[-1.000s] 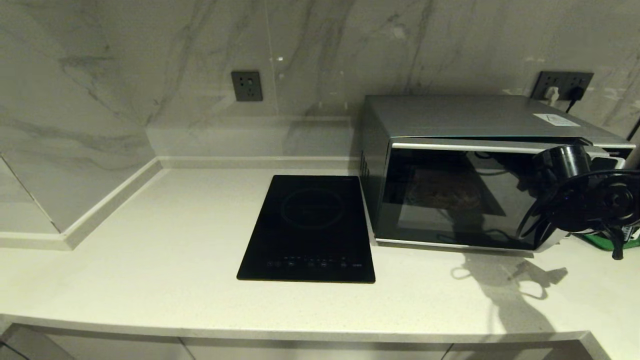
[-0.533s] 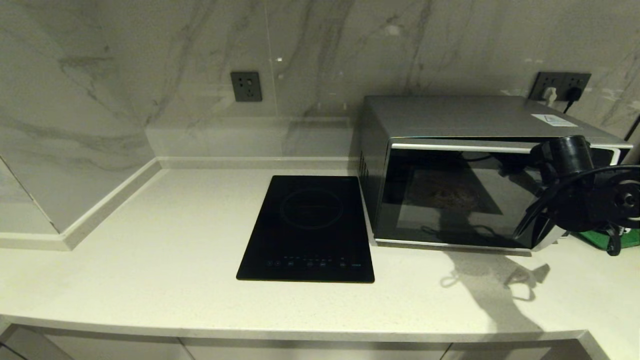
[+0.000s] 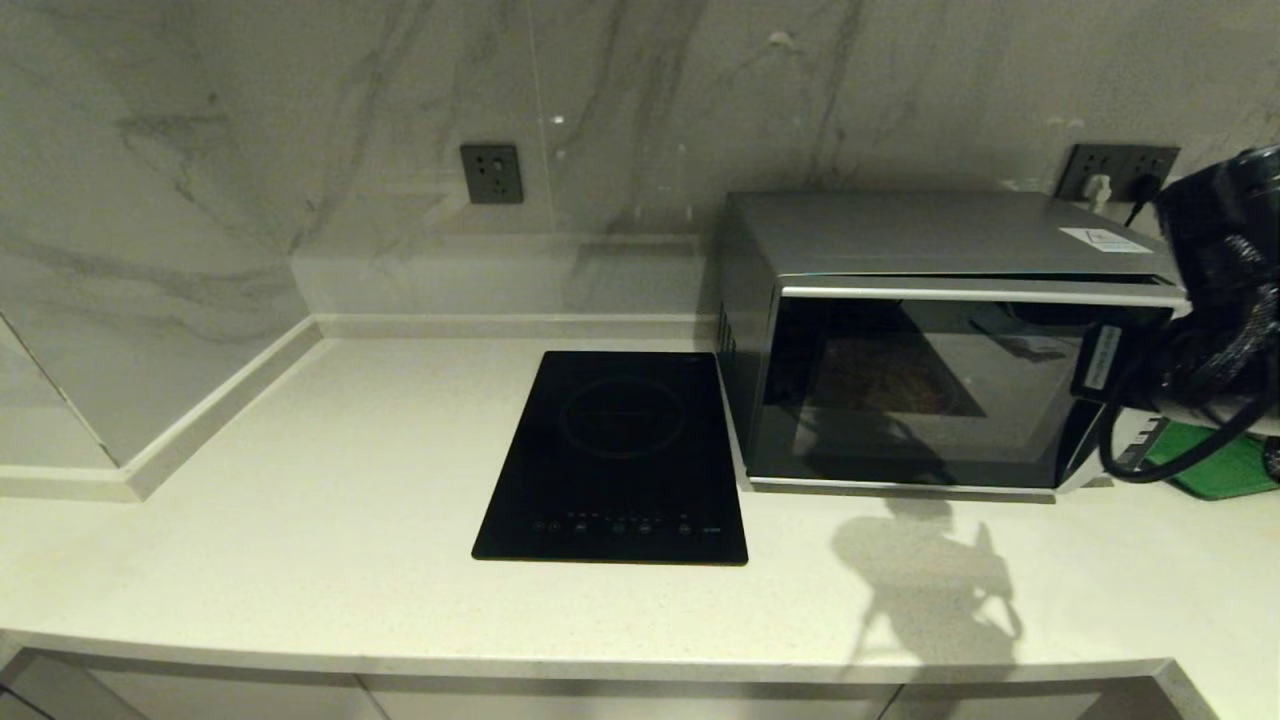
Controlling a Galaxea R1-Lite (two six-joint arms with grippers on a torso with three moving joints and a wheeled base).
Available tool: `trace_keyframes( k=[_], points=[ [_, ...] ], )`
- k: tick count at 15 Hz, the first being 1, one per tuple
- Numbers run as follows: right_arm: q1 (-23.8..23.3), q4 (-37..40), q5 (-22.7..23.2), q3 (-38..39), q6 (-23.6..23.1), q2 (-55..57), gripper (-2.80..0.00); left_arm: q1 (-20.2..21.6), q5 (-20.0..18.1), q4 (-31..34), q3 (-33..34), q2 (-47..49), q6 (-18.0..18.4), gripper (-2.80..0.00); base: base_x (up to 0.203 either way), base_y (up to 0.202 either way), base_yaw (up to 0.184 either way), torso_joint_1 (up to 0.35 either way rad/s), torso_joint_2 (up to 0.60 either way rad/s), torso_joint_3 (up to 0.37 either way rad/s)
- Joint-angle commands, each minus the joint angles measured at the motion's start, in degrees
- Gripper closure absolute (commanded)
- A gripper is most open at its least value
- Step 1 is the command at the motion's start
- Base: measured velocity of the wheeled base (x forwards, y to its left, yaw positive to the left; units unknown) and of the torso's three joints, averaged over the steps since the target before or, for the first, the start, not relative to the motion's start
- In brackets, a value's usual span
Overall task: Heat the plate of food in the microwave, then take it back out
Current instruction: Open the microwave oven
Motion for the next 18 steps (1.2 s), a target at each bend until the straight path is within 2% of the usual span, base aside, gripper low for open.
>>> trace_keyframes(
  k=[1,9,12,14,16,18],
  points=[
    [0.32,6.32,1.28,-7.03,0.25,-2.76,0.00,0.04,0.02,-0.03,0.01,0.00,-0.02,0.00,0.000,0.000,0.000,0.000,0.00,0.000],
    [-9.70,10.41,3.69,-30.54,0.28,16.14,0.00,0.04,0.02,-0.03,0.01,0.00,-0.02,0.00,0.000,0.000,0.000,0.000,0.00,0.000],
    [-12.82,10.74,7.37,-39.13,2.00,20.72,0.00,0.04,0.02,-0.03,0.01,0.00,-0.02,0.00,0.000,0.000,0.000,0.000,0.00,0.000],
    [-15.21,8.15,9.15,-40.34,2.91,23.23,0.00,0.04,0.02,-0.03,0.01,0.00,-0.02,0.00,0.000,0.000,0.000,0.000,0.00,0.000],
    [-16.51,5.80,13.55,-40.37,3.96,23.40,0.00,0.04,0.02,-0.03,0.01,0.00,-0.02,0.00,0.000,0.000,0.000,0.000,0.00,0.000],
    [-17.48,5.77,14.03,-40.37,5.09,24.38,0.00,0.04,0.02,-0.03,0.01,0.00,-0.02,0.00,0.000,0.000,0.000,0.000,0.00,0.000]
  ],
)
